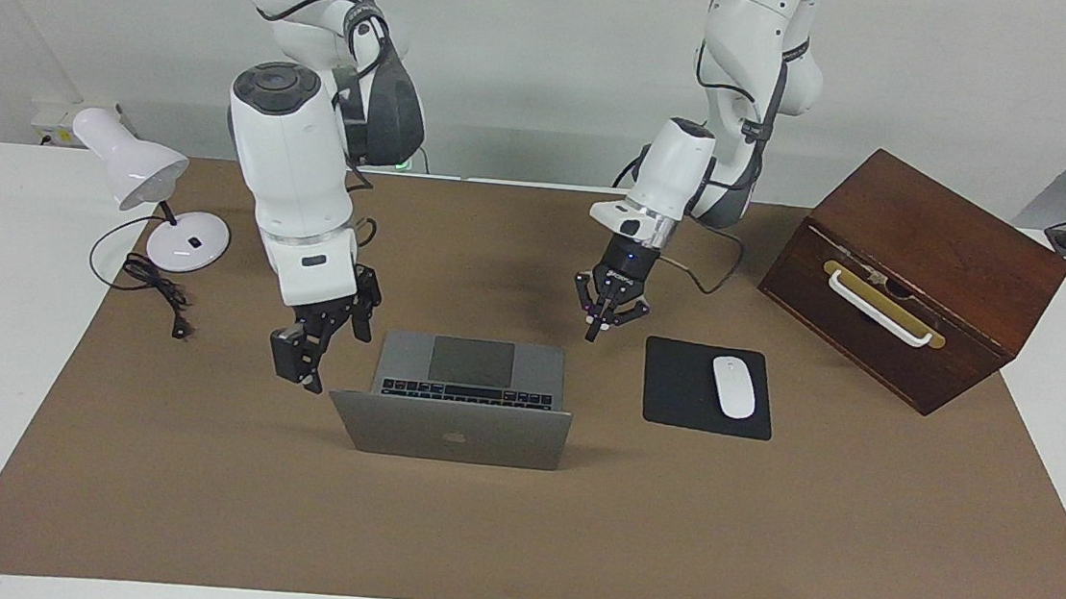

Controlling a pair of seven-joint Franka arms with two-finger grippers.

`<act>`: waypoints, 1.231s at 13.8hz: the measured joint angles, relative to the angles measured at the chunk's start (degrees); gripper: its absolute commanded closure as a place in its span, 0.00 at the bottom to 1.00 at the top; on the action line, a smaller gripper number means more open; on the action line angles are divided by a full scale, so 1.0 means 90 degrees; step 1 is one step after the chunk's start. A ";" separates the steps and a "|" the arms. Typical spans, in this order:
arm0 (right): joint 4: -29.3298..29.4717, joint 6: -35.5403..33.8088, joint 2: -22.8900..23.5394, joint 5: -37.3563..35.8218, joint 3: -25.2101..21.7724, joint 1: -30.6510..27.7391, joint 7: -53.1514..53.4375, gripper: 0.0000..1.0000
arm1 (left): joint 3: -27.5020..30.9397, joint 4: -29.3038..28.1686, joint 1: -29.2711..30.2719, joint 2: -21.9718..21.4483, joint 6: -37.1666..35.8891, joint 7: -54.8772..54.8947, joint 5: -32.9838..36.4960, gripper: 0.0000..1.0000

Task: Close laptop with both arms

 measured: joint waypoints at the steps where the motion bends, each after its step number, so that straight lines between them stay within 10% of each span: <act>1: 0.0005 0.0054 0.0048 -0.0068 0.0001 0.0000 0.0000 0.00 | -0.0001 0.0044 -0.0016 0.0100 0.0043 0.0000 0.0000 1.00; 17: 0.0055 0.0142 0.0213 -0.0222 0.0281 0.0235 0.0245 0.00 | -0.0002 0.0388 -0.0487 0.1143 0.1107 0.0002 0.0002 1.00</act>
